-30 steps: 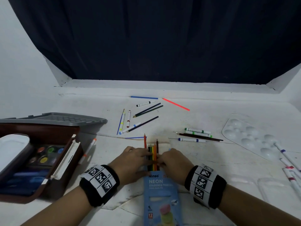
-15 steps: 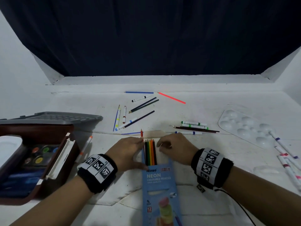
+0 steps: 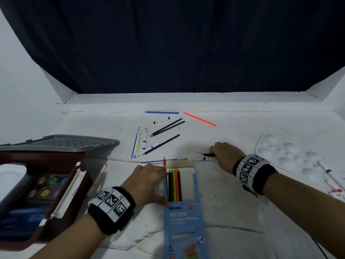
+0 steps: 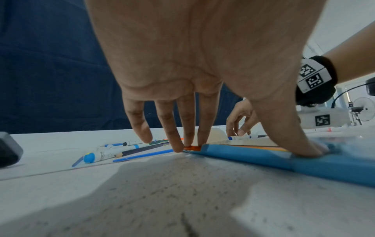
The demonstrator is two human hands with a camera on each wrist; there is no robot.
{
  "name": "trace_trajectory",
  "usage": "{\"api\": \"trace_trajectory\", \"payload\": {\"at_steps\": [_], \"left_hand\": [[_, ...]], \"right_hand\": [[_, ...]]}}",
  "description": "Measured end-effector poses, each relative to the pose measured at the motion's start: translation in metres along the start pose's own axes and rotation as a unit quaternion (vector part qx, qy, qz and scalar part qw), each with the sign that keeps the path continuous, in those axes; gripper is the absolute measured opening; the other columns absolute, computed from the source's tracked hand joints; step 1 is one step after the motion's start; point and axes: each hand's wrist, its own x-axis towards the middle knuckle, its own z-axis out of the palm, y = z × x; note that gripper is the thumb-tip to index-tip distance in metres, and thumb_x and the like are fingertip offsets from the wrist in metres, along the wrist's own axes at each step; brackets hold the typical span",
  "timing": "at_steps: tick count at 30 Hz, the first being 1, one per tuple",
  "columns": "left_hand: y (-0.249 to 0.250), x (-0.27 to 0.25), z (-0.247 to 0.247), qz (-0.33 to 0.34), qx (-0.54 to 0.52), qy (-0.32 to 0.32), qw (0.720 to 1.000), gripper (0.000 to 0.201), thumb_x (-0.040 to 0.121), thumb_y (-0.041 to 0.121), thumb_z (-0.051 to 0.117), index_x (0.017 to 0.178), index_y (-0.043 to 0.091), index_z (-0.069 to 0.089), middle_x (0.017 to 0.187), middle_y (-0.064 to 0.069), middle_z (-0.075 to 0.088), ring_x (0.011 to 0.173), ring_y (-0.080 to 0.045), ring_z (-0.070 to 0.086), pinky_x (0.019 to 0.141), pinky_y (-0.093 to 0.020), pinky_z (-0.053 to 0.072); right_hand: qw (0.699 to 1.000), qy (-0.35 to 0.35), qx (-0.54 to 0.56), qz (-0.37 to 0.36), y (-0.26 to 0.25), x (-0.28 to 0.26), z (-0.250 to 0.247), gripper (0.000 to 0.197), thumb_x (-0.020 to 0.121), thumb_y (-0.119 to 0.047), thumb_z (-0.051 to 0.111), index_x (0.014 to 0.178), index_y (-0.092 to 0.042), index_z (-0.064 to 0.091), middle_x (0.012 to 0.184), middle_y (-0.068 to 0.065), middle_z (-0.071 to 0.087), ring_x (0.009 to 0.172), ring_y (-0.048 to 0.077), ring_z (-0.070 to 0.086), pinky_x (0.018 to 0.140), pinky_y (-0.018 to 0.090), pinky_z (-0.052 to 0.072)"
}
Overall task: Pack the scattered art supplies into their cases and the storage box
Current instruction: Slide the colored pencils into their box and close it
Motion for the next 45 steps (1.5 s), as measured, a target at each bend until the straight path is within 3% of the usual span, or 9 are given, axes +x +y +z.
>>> {"api": "trace_trajectory", "payload": {"at_steps": [5, 10, 16, 20, 27, 32, 35, 40, 45], "left_hand": [[-0.010, 0.016, -0.013, -0.034, -0.114, 0.063, 0.991, 0.065, 0.079, 0.064, 0.065, 0.133, 0.029, 0.055, 0.128, 0.010, 0.060, 0.117, -0.009, 0.053, 0.102, -0.033, 0.044], [-0.035, 0.061, -0.031, -0.117, -0.031, 0.081, 0.989, 0.031, 0.094, 0.035, 0.054, 0.121, 0.021, 0.060, 0.118, -0.003, 0.060, 0.107, -0.022, 0.059, 0.091, -0.036, 0.048], [-0.048, 0.100, -0.029, -0.142, 0.069, 0.042, 0.987, 0.025, 0.100, 0.039, 0.041, 0.108, 0.022, 0.057, 0.112, -0.002, 0.058, 0.104, -0.024, 0.060, 0.091, -0.040, 0.043], [-0.054, 0.110, -0.028, -0.127, 0.083, 0.038, 0.988, 0.002, 0.093, 0.032, 0.048, 0.092, 0.030, 0.048, 0.103, 0.002, 0.060, 0.099, -0.022, 0.061, 0.090, -0.040, 0.041], [-0.052, 0.112, -0.028, -0.112, 0.083, 0.030, 0.990, 0.009, 0.089, 0.028, 0.054, 0.095, 0.028, 0.060, 0.099, 0.003, 0.058, 0.098, -0.021, 0.062, 0.091, -0.037, 0.043], [-0.051, 0.108, -0.030, -0.117, 0.050, 0.047, 0.991, 0.013, 0.092, 0.029, 0.053, 0.102, 0.027, 0.060, 0.113, 0.001, 0.057, 0.105, -0.021, 0.059, 0.099, -0.039, 0.038], [-0.047, 0.100, -0.041, -0.108, -0.010, 0.106, 0.988, 0.011, 0.096, 0.030, 0.050, 0.105, 0.026, 0.056, 0.107, 0.003, 0.058, 0.100, -0.020, 0.058, 0.092, -0.036, 0.041], [-0.030, 0.069, -0.086, -0.081, -0.233, 0.230, 0.941, 0.006, 0.089, 0.031, 0.069, 0.085, 0.029, 0.065, 0.076, 0.010, 0.067, 0.069, -0.008, 0.062, 0.064, -0.020, 0.048], [-0.007, 0.020, -0.120, -0.067, -0.398, 0.319, 0.857, 0.014, 0.076, 0.024, 0.083, 0.082, 0.024, 0.071, 0.070, 0.004, 0.073, 0.063, -0.013, 0.065, 0.068, -0.026, 0.054]], "right_hand": [[1.000, -0.028, -0.006, -0.013, -0.002, 0.007, -0.005, 0.020, 0.090, 0.000, 0.041, 0.100, -0.014, 0.051, 0.109, 0.008, 0.053, 0.101, 0.027, 0.054, 0.080, 0.036, 0.047], [0.997, -0.071, -0.001, -0.019, -0.003, 0.017, -0.008, 0.009, 0.094, -0.011, 0.049, 0.099, -0.016, 0.043, 0.115, 0.009, 0.051, 0.105, 0.027, 0.054, 0.080, 0.034, 0.044], [0.997, -0.077, 0.003, -0.002, -0.001, 0.021, -0.004, 0.021, 0.095, -0.021, 0.054, 0.113, -0.012, 0.050, 0.118, 0.010, 0.053, 0.105, 0.027, 0.056, 0.081, 0.035, 0.045], [0.998, -0.054, 0.044, 0.005, 0.005, 0.019, -0.005, 0.017, 0.089, -0.026, 0.065, 0.095, -0.018, 0.051, 0.109, 0.007, 0.059, 0.097, 0.025, 0.059, 0.075, 0.032, 0.044], [0.995, 0.002, 0.092, 0.042, 0.009, 0.009, -0.010, 0.021, 0.078, -0.032, 0.077, 0.080, -0.023, 0.058, 0.097, 0.001, 0.063, 0.088, 0.021, 0.061, 0.074, 0.028, 0.049], [0.997, 0.072, 0.012, -0.017, -0.008, 0.002, -0.020, 0.020, 0.092, -0.033, 0.060, 0.102, -0.017, 0.068, 0.105, 0.001, 0.056, 0.098, 0.022, 0.058, 0.072, 0.028, 0.039], [0.991, 0.126, 0.023, -0.045, -0.020, -0.004, -0.032, 0.024, 0.096, -0.036, 0.054, 0.108, -0.021, 0.069, 0.108, 0.000, 0.058, 0.101, 0.021, 0.058, 0.074, 0.030, 0.042], [0.962, 0.240, 0.118, -0.048, -0.035, -0.021, -0.040, 0.021, 0.100, -0.031, 0.048, 0.107, -0.018, 0.063, 0.100, 0.000, 0.056, 0.091, 0.020, 0.055, 0.071, 0.035, 0.048], [0.888, 0.292, 0.350, -0.058, -0.049, -0.035, -0.046, 0.016, 0.102, -0.032, 0.043, 0.091, -0.022, 0.048, 0.075, -0.005, 0.057, 0.067, 0.014, 0.054, 0.061, 0.036, 0.050]]}}
